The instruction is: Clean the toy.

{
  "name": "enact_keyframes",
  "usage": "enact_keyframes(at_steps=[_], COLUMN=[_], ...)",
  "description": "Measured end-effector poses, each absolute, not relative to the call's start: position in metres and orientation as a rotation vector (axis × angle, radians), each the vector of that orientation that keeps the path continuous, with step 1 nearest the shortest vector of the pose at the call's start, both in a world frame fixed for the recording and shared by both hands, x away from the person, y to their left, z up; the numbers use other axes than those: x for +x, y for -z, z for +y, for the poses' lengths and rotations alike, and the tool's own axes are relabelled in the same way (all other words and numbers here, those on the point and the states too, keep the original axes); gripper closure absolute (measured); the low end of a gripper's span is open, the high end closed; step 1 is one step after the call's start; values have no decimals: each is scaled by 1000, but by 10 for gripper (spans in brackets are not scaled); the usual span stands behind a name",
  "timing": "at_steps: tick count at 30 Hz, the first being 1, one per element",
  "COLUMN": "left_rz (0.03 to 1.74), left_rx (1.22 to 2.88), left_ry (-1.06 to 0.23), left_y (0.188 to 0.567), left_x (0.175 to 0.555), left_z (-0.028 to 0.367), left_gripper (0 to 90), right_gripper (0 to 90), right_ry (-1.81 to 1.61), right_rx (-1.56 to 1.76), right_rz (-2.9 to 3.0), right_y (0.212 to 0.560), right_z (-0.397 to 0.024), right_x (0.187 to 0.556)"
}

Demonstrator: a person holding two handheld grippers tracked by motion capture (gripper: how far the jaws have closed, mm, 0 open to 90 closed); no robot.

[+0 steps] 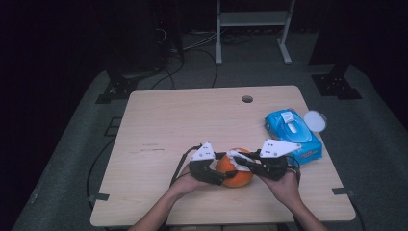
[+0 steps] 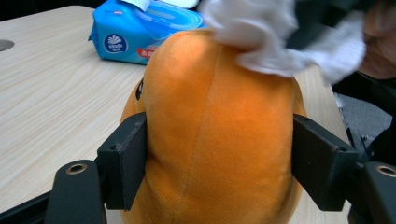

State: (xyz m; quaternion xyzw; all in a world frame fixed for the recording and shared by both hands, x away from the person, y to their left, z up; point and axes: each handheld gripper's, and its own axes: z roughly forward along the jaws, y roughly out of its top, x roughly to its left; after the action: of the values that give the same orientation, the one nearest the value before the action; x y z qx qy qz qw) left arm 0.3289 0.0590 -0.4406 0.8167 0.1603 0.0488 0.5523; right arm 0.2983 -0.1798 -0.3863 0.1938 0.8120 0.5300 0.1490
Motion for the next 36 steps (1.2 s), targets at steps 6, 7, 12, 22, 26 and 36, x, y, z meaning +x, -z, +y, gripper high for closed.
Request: enact_keyframes(at_steps=[6, 7, 12, 22, 26, 36], left_rz=[353, 355, 362, 420, 428, 339], left_rx=[1945, 1943, 1935, 1912, 1909, 1944], left_ry=[-126, -122, -112, -113, -120, -150], left_y=[440, 440, 441, 441, 440, 439], left_x=[327, 327, 329, 333, 331, 322], left_z=[58, 58, 60, 61, 57, 52], left_gripper=[262, 262, 262, 262, 262, 254], right_gripper=[798, 798, 798, 797, 797, 798], right_ry=[-1505, -1503, -1498, -1496, -1504, -1475], right_rx=[556, 582, 632, 669, 611, 543], right_rz=[2322, 2318, 2299, 2286, 2308, 2344], right_y=[383, 384, 387, 395, 391, 383], right_z=[-175, -179, -192, -211, -200, -170], right_x=[313, 316, 319, 297, 290, 312])
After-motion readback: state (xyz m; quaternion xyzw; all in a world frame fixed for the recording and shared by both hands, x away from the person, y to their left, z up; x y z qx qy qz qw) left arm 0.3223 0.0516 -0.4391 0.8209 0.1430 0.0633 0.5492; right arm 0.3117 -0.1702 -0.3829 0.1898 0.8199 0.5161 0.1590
